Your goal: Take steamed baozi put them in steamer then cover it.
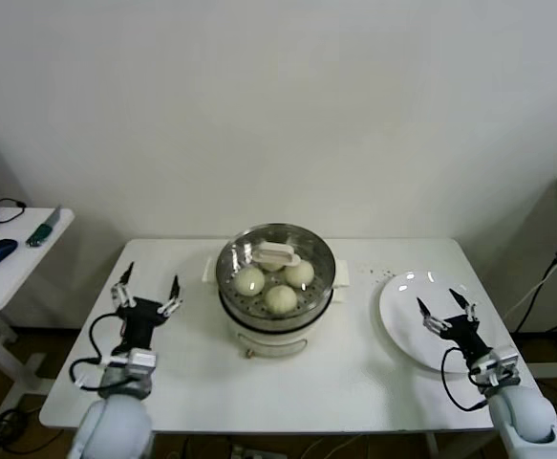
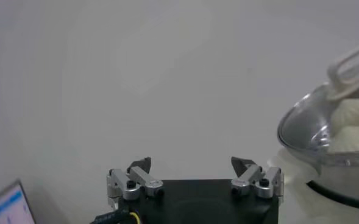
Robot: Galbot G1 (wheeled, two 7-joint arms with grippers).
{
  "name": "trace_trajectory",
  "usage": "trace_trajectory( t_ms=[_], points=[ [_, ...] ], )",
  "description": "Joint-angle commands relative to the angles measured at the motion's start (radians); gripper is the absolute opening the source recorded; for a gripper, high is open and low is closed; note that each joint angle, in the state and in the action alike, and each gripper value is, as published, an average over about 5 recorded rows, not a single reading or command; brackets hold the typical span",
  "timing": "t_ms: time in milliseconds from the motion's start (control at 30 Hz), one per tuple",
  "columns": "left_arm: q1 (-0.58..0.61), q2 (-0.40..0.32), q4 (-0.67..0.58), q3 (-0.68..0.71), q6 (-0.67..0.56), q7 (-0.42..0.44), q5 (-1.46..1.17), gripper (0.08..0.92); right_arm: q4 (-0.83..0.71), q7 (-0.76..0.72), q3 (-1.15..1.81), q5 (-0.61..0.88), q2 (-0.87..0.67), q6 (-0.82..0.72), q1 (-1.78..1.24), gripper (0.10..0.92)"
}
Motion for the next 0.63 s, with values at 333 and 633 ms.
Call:
trace_trajectory(
  t_ms=[333, 633],
  points=[
    [0.157, -0.089, 0.151, -0.208, -0.35, 0.109, -0.369, 0.823, 0.05, -0.011, 0.029, 0.001, 0.026, 0.026, -0.058, 0.823],
    [0.151, -0.091, 0.157, -0.204, -0.347, 0.116, -0.362, 0.823, 0.048, -0.01, 0.028, -0.007, 0.04, 0.028, -0.055, 0.823]
  ],
)
